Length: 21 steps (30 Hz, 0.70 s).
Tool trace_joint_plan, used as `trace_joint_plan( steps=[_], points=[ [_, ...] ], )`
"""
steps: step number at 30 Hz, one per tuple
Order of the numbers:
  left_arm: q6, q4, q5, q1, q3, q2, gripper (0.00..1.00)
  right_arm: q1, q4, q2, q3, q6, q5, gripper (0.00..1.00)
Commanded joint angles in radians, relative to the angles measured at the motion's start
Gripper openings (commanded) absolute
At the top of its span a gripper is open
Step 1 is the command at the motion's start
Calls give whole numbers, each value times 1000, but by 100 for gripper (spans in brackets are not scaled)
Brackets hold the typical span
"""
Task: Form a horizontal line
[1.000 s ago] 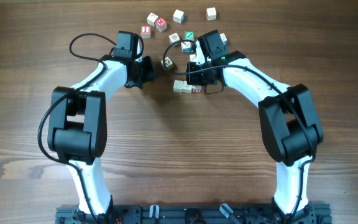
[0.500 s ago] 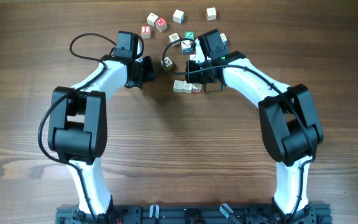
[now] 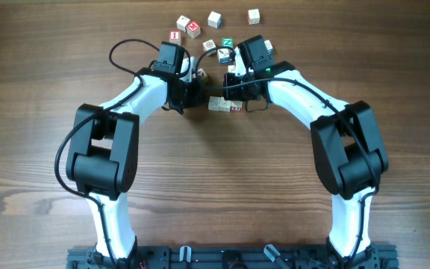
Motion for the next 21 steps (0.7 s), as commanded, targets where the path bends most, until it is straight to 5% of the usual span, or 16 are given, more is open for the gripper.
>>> trace_joint_plan(
  steps=[1,21],
  points=[
    [30,6,38,-2,-8,8,4,3,-18,-35,6,-7,-7,5],
    [30,34,85,-14,-8,8,4,3,-27,-35,6,-8,-8,5]
  ],
)
